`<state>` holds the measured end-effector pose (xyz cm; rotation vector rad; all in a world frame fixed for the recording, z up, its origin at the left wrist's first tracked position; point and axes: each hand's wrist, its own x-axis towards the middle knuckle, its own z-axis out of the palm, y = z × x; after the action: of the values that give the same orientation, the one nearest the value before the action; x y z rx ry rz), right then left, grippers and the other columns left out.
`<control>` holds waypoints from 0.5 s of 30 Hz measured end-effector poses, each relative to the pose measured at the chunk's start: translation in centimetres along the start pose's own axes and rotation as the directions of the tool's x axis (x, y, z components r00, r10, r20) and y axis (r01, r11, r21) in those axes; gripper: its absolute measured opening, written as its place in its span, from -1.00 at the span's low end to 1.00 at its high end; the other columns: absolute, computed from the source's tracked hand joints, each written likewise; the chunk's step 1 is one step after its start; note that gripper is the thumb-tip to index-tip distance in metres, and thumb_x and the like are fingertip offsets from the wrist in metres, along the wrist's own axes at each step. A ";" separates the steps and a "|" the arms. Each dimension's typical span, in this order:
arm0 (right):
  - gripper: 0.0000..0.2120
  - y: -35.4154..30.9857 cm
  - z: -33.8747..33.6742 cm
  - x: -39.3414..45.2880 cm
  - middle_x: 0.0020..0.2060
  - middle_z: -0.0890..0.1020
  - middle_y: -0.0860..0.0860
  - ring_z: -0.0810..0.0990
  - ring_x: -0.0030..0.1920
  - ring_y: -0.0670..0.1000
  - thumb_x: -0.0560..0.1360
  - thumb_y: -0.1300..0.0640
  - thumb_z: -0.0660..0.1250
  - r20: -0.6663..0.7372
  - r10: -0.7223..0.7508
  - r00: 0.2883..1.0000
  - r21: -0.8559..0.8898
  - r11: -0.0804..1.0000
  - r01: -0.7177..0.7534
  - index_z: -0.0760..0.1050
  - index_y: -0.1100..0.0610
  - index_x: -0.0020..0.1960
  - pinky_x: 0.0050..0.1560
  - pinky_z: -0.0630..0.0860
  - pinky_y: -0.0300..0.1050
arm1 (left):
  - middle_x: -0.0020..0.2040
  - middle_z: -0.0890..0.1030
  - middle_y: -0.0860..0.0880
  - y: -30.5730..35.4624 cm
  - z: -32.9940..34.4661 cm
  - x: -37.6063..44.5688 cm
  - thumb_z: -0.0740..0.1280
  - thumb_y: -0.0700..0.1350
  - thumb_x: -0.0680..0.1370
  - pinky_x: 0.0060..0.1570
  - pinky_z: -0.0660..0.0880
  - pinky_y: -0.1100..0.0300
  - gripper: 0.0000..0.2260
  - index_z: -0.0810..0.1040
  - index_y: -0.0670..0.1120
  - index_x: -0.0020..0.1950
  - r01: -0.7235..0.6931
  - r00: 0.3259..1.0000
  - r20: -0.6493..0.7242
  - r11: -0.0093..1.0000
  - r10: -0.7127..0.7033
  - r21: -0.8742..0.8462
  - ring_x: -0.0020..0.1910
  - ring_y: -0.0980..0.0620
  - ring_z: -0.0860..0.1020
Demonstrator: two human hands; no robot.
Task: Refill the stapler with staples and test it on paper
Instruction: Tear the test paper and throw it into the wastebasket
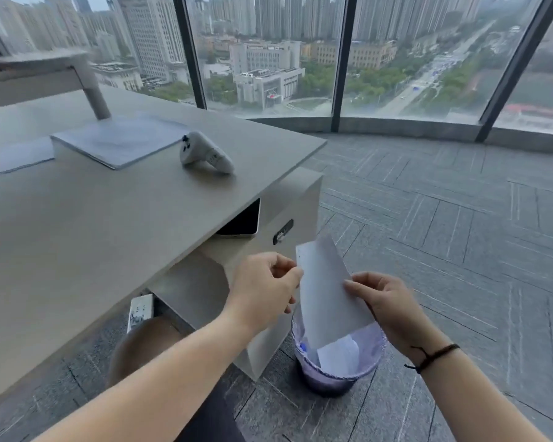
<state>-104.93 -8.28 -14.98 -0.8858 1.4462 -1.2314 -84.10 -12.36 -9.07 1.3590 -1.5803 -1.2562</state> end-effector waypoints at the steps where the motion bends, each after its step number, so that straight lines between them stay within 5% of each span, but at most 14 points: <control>1: -0.91 1.5 -1.0 0.5 -0.21 0.70 0.15 0.61 -0.23 0.06 0.51 0.25 0.42 -0.031 0.046 0.998 0.022 0.999 -0.045 0.68 0.21 -0.16 -0.21 0.54 -0.12 | -0.29 0.68 -0.12 -1.4 1.8 1.0 0.39 -0.16 0.53 -0.47 0.55 0.21 -0.93 0.64 -0.12 -0.13 0.046 0.999 0.022 0.999 -0.046 0.010 -0.48 0.05 0.57; 6: -0.83 9.1 -4.2 4.5 -0.31 0.64 0.08 0.54 -0.36 0.00 0.53 0.32 0.37 -0.175 0.234 0.956 0.069 0.972 -0.225 0.63 0.19 -0.21 -0.50 0.45 -0.33 | -0.33 0.63 -0.15 -9.6 8.6 5.7 0.34 -0.22 0.55 -0.48 0.56 0.19 -0.86 0.63 -0.27 -0.12 0.367 0.929 0.062 0.930 -0.366 -0.002 -0.49 -0.04 0.52; 8: -0.80 12.5 -5.0 6.5 -0.30 0.66 0.10 0.55 -0.35 0.01 0.53 0.35 0.36 -0.219 0.287 0.933 0.043 0.958 -0.285 0.64 0.16 -0.22 -0.46 0.46 -0.29 | -0.32 0.61 -0.17 -12.7 10.0 6.8 0.32 -0.24 0.53 -0.44 0.57 0.12 -0.84 0.62 -0.33 -0.11 0.456 0.888 0.069 0.890 -0.455 0.010 -0.49 -0.06 0.50; 15: -0.74 23.6 -5.1 14.0 -0.29 0.56 0.12 0.42 -0.40 -0.02 0.44 0.50 0.23 -0.309 0.426 0.850 -0.141 0.864 -0.484 0.66 0.29 -0.15 -0.60 0.33 -0.39 | -0.30 0.67 -0.17 -20.4 10.4 8.8 0.30 -0.26 0.54 -0.45 0.57 0.21 -0.86 0.64 -0.23 -0.12 0.510 0.850 0.075 0.849 -0.522 0.139 -0.46 0.02 0.55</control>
<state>-111.47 -15.22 -41.16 -0.4698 1.9057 -0.8617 -89.46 -18.25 -32.26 1.9069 -1.4184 -1.5953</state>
